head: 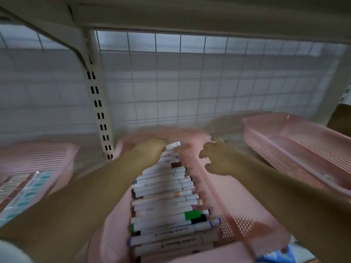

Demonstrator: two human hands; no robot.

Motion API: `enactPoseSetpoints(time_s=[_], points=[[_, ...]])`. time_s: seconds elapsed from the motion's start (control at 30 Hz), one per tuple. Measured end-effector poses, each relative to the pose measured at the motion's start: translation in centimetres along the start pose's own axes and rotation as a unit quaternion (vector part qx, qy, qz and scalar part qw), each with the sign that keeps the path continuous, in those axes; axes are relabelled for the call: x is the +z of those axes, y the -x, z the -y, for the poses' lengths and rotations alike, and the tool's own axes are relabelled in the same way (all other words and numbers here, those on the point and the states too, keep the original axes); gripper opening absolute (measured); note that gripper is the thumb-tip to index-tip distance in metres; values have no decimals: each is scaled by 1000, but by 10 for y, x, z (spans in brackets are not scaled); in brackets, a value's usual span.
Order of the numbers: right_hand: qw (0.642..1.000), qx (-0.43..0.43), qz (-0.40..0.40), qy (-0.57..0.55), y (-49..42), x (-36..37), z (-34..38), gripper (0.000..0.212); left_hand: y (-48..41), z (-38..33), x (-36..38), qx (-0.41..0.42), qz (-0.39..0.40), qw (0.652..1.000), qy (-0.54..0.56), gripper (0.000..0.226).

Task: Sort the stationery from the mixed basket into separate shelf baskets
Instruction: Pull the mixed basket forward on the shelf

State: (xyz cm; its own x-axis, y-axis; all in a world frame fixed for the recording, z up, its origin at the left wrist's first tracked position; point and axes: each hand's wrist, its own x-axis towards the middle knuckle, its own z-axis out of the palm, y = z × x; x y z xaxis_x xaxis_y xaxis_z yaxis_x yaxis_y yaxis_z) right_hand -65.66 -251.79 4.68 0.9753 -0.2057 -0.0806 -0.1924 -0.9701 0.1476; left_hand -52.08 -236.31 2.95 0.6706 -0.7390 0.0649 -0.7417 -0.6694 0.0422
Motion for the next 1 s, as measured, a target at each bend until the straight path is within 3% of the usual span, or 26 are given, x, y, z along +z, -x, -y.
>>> enactPoseSetpoints(time_s=[0.17,0.23,0.37,0.5,0.9,1.0], points=[[999,-2,-19,-35,0,4,-3,43,17,2,-3,-26,135,988,69,67],[999,-2,-21,-45,-1,6,-4,44,19,2,-4,-34,160,982,96,74],[998,-2,-29,-61,-3,8,-6,44,14,5,6,-34,173,979,100,48],[996,-2,-31,-80,-2,9,-7,43,13,7,16,-38,206,975,78,56],[995,1,-38,-94,-5,12,-9,41,6,10,18,-34,180,983,-1,52],[995,1,-41,-95,-6,13,-10,40,6,7,13,-38,133,990,12,45]])
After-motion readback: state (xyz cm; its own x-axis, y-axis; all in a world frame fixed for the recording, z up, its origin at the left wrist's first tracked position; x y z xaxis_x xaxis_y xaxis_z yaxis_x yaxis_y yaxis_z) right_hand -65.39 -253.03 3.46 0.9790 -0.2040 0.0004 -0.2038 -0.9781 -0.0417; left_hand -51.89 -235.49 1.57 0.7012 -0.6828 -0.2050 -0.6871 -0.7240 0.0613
